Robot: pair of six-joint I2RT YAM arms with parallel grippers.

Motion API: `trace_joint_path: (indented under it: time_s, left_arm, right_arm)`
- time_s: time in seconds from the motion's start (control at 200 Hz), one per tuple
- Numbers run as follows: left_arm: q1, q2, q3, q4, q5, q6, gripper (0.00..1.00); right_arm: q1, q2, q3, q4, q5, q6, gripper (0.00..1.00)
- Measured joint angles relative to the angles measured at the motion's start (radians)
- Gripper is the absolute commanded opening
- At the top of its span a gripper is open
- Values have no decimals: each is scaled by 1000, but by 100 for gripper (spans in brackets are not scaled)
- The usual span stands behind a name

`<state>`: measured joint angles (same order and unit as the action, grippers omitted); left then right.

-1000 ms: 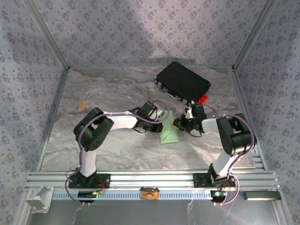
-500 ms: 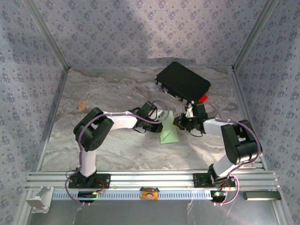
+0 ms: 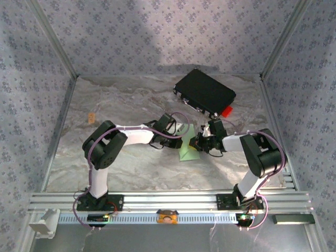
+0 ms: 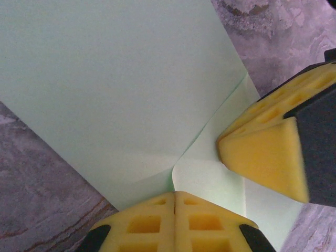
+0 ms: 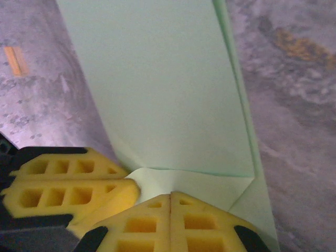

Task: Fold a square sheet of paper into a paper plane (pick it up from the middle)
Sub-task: Fold the triangle a second time at the center of the table.

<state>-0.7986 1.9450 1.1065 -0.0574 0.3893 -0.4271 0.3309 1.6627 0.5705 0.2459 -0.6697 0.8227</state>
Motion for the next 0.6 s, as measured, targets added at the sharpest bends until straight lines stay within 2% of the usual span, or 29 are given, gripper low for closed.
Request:
trace_joint_path:
  time_s: [0.13, 0.19, 0.255, 0.39, 0.53, 0.6]
  left_arm:
    - [0, 0, 0, 0, 0, 0, 3]
    - [0, -1, 0, 0, 0, -1, 11]
    - [0, -3, 3, -8, -3, -6, 15]
    - [0, -27, 12, -50, -39, -24, 33]
    - [6, -78, 12, -84, -74, -61, 36]
    - [6, -114, 12, -93, -80, -81, 32]
  right_arm:
    - [-6, 1, -19, 40, -5, 0, 0]
    - [-8, 1, -24, 50, -9, 0, 0]
    - [-8, 1, -24, 51, -9, 0, 0]
    - [-8, 1, -24, 51, -9, 0, 0]
    - [-8, 1, -24, 51, -8, 1, 0]
    - [-8, 1, -24, 51, -8, 1, 0]
